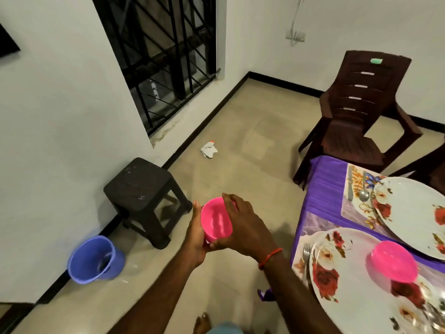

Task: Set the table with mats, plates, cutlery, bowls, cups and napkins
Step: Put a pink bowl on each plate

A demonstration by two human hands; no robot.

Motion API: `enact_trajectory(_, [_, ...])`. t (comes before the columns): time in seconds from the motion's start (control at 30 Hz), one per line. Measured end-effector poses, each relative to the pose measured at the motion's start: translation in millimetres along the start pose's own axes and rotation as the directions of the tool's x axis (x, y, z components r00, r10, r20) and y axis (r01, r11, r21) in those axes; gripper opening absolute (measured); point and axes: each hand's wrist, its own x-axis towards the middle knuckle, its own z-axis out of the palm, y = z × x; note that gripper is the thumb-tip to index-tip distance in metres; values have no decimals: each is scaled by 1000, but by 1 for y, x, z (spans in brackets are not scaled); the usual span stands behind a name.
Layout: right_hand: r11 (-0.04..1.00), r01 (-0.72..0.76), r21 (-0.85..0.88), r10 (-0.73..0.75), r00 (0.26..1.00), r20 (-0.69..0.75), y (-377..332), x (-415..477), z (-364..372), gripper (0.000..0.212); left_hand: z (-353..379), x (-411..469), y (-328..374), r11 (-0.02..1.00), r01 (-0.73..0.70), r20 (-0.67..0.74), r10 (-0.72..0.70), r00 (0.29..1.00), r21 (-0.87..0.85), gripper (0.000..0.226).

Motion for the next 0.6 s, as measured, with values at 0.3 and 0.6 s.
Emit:
enact_trajectory(0.3, [997, 13, 78, -7, 997, -75, -27, 32, 10, 127, -25, 4, 27, 997, -36, -3, 36, 999, -68, 86])
enact_trajectory(0.6, [996, 55, 70, -49, 995, -83, -26, 92, 5, 124, -29, 49, 67, 998, -68, 58, 69, 996, -18, 80])
